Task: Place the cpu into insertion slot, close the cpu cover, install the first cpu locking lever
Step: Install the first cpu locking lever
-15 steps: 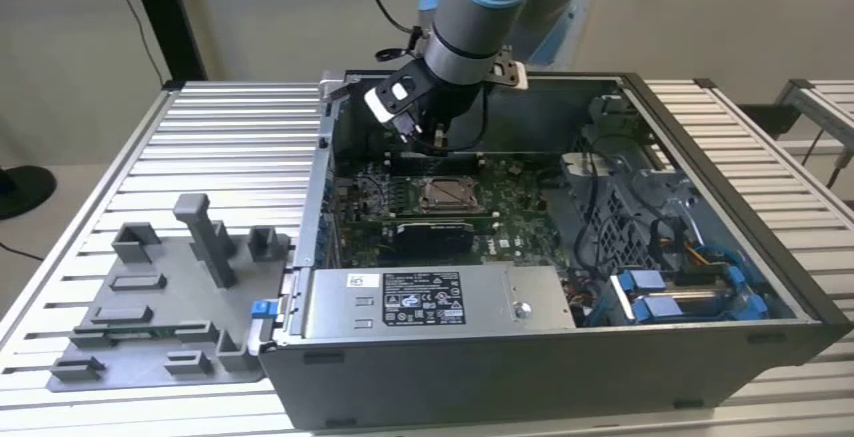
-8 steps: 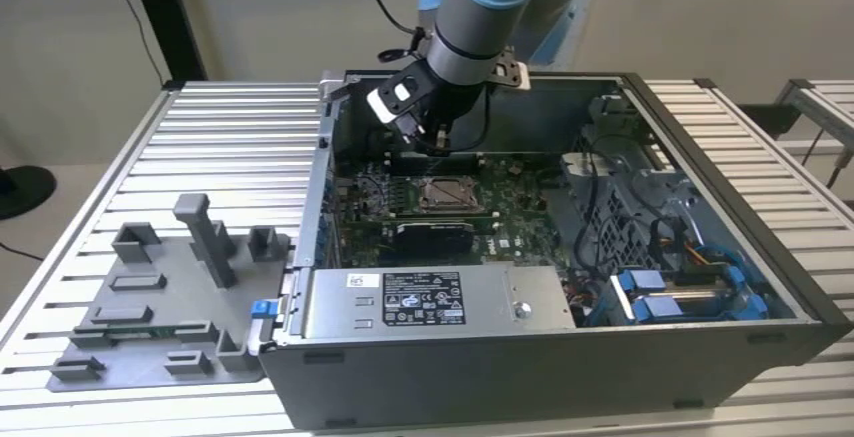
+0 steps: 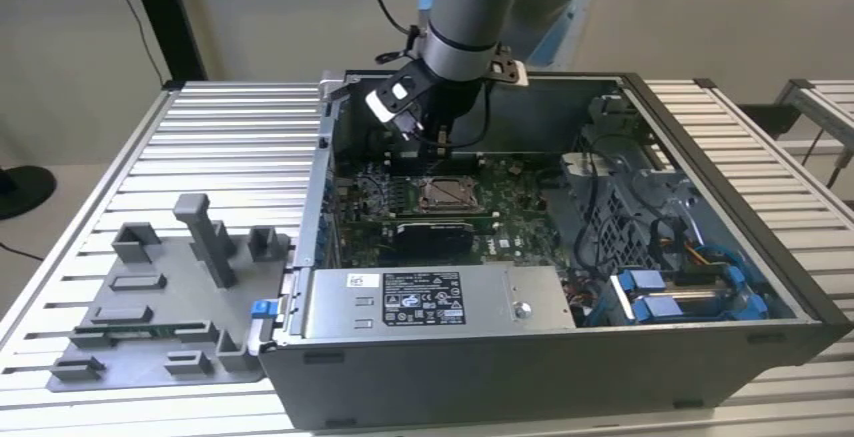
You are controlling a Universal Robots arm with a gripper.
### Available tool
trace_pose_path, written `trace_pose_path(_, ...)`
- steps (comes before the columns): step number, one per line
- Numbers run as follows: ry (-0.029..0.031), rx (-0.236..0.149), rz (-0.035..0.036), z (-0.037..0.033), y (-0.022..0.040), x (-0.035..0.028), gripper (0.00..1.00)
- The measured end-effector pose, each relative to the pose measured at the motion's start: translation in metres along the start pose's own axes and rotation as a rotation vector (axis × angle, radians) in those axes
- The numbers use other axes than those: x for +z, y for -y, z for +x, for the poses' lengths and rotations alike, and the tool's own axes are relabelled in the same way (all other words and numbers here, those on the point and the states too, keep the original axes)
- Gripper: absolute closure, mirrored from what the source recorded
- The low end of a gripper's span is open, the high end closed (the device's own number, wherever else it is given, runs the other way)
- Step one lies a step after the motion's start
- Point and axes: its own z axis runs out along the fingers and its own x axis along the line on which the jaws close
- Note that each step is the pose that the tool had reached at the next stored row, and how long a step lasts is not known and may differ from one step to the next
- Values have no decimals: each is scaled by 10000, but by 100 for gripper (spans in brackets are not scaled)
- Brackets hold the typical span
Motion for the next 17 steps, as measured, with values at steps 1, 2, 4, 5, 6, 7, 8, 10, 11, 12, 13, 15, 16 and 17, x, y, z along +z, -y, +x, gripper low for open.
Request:
trace_pose_path(1,-7,43,-53,2,1,8,100)
trace_pose_path(2,-18,125,-88,0,1,15,100)
trace_pose_path(4,-45,362,-151,0,1,17,100)
trace_pose_path(5,-57,445,-173,-1,0,18,100)
trace_pose_path(6,-72,452,-175,-4,0,18,100)
trace_pose_path(7,-90,476,-183,-5,0,17,100)
trace_pose_path(8,-107,601,-213,-5,1,17,100)
trace_pose_path(10,-152,845,-276,-5,0,17,100)
trace_pose_path(11,-171,897,-289,-6,0,17,100)
trace_pose_path(12,-179,963,-306,-6,0,18,100)
trace_pose_path(13,-192,1089,-338,-6,1,18,100)
trace_pose_path(15,-224,1310,-395,-7,0,20,100)
trace_pose_path(16,-263,1409,-418,-7,0,20,100)
trace_pose_path(17,-313,1488,-434,-7,1,20,100)
